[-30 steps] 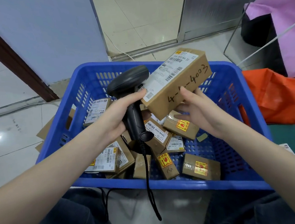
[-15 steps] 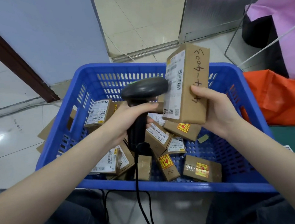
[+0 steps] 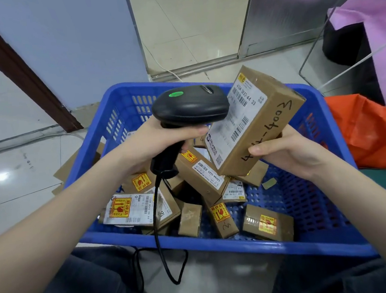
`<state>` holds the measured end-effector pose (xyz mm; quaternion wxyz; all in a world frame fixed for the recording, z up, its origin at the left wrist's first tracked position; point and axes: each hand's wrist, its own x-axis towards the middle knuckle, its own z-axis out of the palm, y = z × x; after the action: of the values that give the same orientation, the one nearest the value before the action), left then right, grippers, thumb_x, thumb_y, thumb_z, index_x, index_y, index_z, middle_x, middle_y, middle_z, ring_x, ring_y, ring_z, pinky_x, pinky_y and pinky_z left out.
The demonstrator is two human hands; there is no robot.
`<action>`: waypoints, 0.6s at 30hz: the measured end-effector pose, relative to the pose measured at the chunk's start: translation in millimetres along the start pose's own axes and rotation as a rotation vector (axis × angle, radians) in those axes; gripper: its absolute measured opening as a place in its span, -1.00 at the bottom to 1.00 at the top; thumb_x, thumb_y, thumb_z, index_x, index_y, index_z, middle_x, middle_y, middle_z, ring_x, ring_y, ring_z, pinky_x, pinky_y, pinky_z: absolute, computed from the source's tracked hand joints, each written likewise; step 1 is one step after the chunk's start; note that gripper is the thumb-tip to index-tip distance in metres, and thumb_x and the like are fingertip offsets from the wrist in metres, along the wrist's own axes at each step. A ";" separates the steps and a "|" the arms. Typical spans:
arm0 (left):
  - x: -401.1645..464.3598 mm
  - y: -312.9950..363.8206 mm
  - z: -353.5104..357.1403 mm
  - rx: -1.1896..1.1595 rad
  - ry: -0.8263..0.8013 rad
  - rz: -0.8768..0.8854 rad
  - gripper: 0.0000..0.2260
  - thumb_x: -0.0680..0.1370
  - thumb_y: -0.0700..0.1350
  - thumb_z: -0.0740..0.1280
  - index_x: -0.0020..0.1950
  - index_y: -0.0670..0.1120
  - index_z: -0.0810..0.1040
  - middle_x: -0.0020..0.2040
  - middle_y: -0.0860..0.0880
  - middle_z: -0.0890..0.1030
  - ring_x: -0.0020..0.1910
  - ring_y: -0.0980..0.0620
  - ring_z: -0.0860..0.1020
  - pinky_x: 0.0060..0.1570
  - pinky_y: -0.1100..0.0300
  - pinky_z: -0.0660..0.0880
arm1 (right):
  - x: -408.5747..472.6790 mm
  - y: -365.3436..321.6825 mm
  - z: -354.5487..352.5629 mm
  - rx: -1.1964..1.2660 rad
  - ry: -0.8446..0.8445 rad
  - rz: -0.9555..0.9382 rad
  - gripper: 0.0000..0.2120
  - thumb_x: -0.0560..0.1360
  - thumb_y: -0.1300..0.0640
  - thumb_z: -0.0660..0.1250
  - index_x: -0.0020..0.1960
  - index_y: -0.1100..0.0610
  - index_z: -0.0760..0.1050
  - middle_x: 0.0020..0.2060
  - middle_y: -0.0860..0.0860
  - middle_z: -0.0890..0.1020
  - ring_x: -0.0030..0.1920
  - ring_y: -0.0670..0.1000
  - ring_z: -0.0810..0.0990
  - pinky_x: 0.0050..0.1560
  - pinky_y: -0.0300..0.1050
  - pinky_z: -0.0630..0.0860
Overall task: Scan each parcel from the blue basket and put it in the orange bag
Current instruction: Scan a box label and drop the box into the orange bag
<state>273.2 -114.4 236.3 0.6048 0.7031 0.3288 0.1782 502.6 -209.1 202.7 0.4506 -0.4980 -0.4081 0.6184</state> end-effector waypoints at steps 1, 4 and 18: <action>-0.3 0.7 1.1 0.014 0.006 0.004 -0.76 0.38 0.04 0.40 -0.40 -0.05 0.50 -0.40 -0.11 0.45 -0.37 0.06 0.43 -0.25 0.32 0.46 | -0.2 0.0 0.8 -0.029 -0.007 -0.001 0.02 0.00 0.01 0.67 0.34 0.30 0.34 0.11 0.15 0.63 0.14 0.16 0.61 0.07 -0.01 0.59; -0.3 1.5 1.7 0.027 0.027 0.007 -0.73 0.38 0.05 0.40 -0.41 -0.09 0.48 -0.41 -0.11 0.46 -0.38 0.06 0.43 -0.23 0.29 0.47 | -0.3 1.6 1.2 -0.092 -0.011 -0.003 -0.11 0.03 0.13 0.59 0.31 0.27 0.38 0.12 0.17 0.63 0.14 0.17 0.61 0.11 0.01 0.58; 2.2 -6.9 -1.3 0.071 0.069 -0.008 -0.74 0.45 -0.01 0.40 -0.46 0.09 0.58 -0.44 -0.04 0.50 -0.38 0.06 0.48 -0.14 0.23 0.52 | 0.7 2.1 -6.0 -0.130 0.035 -0.025 -0.14 0.10 0.13 0.52 0.36 0.21 0.33 0.19 0.13 0.60 0.19 0.10 0.58 0.19 0.06 0.53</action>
<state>272.3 -111.6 229.5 0.5685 0.7163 0.3584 0.1878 508.2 -208.7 199.4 0.4323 -0.5318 -0.4454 0.5761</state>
